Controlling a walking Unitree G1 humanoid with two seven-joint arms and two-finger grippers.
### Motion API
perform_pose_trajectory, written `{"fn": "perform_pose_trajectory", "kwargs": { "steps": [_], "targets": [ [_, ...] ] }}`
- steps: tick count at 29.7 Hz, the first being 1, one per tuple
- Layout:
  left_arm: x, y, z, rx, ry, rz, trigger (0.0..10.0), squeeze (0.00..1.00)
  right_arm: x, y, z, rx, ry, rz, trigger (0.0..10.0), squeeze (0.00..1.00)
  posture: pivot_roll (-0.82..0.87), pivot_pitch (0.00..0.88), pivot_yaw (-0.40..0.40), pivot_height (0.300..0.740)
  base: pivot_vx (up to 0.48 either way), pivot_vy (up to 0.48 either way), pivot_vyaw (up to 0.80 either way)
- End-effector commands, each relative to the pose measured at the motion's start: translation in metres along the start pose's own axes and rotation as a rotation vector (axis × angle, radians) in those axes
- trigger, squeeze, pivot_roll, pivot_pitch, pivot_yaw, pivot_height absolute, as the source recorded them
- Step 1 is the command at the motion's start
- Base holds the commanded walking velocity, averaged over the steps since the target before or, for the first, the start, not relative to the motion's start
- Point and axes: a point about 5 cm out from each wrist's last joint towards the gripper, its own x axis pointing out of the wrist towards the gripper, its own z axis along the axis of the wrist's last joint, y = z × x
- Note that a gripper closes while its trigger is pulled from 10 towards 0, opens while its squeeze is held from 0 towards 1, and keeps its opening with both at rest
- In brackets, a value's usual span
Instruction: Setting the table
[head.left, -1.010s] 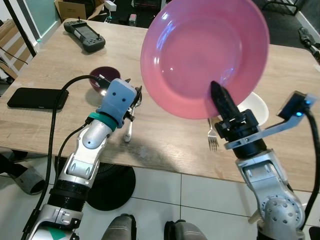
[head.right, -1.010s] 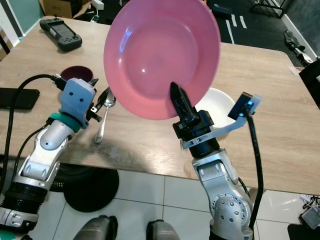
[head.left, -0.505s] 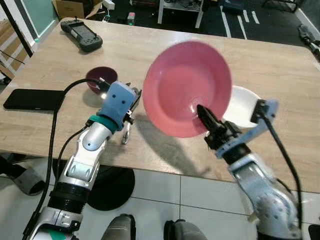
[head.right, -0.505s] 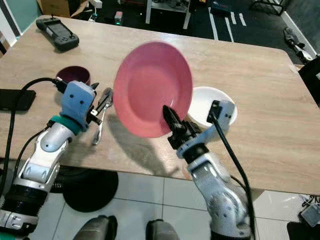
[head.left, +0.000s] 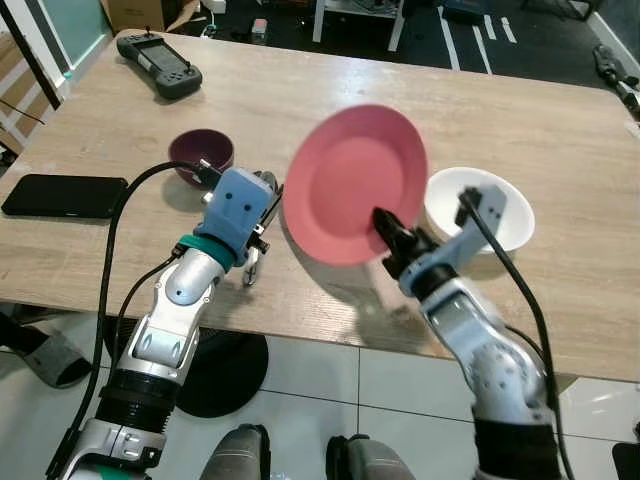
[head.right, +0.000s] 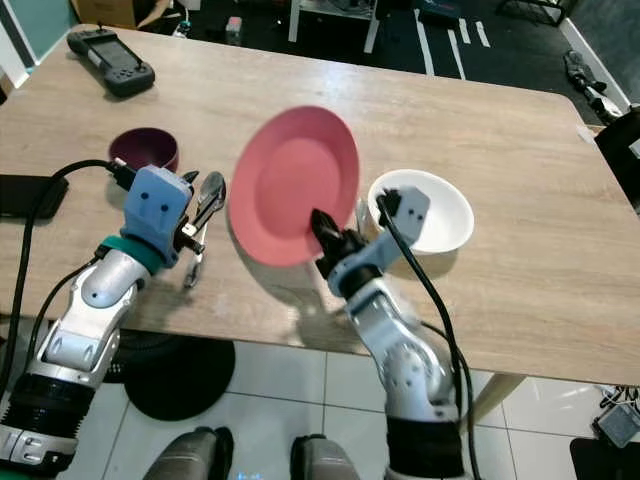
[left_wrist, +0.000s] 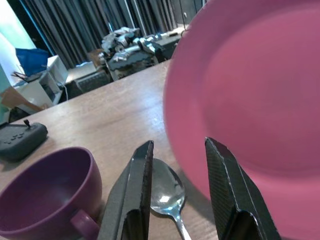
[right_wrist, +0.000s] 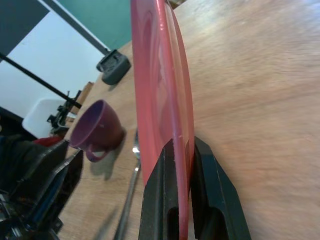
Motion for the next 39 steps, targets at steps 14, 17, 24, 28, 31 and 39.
{"fn": "perform_pose_trajectory", "kwargs": {
  "steps": [14,17,24,28,31,39],
  "targets": [
    [-0.005,-0.004,-0.003,0.001,0.025,-0.01,10.0,0.0,-0.002,-0.029,0.006,-0.058,-0.044,-0.138,10.0,1.0,0.09,0.095,-0.003,0.74,0.0,0.0,0.0],
    [-0.004,-0.005,-0.003,0.0,0.025,-0.013,10.0,0.0,-0.004,-0.03,0.008,-0.059,-0.053,-0.14,10.0,1.0,0.09,0.094,-0.001,0.74,0.0,0.0,0.0],
    [-0.002,-0.006,-0.001,-0.004,0.019,-0.019,10.0,0.0,-0.01,-0.03,0.017,-0.131,-0.087,-0.139,10.0,1.0,0.08,0.088,-0.001,0.74,0.0,0.0,0.0],
    [-0.001,-0.007,0.0,-0.007,0.016,-0.019,10.0,0.0,-0.011,-0.03,0.024,-0.198,-0.109,-0.137,10.0,1.0,0.08,0.078,-0.005,0.74,0.0,0.0,0.0],
    [-0.001,-0.007,0.0,-0.009,0.017,-0.017,10.0,0.0,-0.012,-0.031,0.029,-0.219,-0.116,-0.136,10.0,1.0,0.08,0.078,-0.008,0.74,0.0,0.0,0.0],
    [-0.003,-0.006,0.0,-0.007,0.015,-0.016,10.0,0.0,-0.028,-0.029,0.05,-0.366,-0.184,-0.116,10.0,1.0,0.08,0.075,-0.005,0.74,0.0,0.0,0.0]
  ]
}}
